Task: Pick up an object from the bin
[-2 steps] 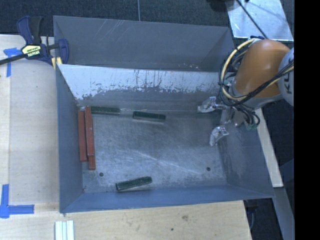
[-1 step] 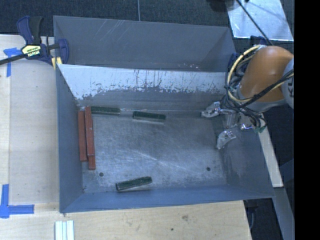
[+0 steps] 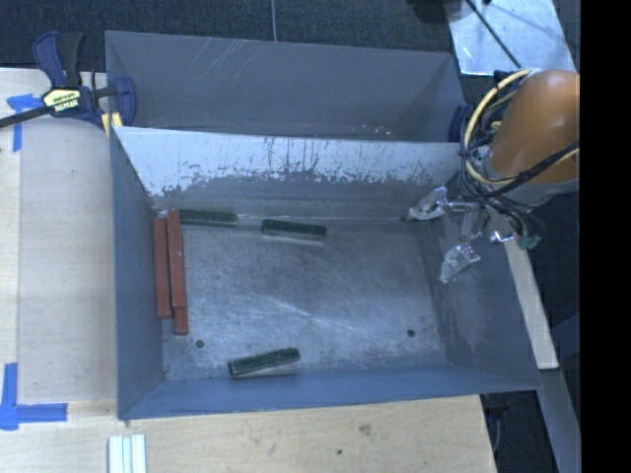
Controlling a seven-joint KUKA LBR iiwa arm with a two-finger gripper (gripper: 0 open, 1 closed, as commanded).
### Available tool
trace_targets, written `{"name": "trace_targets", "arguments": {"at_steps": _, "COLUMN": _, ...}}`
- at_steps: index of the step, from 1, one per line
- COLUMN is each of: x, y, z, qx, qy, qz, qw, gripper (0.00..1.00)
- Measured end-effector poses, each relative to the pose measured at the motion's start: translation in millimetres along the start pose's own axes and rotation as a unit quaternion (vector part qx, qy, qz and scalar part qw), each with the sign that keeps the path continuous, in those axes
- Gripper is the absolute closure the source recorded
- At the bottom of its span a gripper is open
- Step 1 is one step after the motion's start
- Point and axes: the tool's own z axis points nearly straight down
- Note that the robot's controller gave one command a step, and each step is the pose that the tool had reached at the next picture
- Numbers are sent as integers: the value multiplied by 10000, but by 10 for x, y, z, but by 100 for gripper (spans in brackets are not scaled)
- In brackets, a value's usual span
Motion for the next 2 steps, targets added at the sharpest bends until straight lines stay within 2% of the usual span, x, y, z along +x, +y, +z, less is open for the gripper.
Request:
{"name": "trace_targets", "arguments": {"at_steps": 1, "x": -17, "y": -5, "z": -456, "qx": 11, "qy": -22, "qz": 1, "qw": 10000, "gripper": 0}}
{"name": "trace_targets", "arguments": {"at_steps": 2, "x": -111, "y": 455, "z": 39, "qx": 24, "qy": -44, "qz": -430, "qw": 9991, "gripper": 0}}
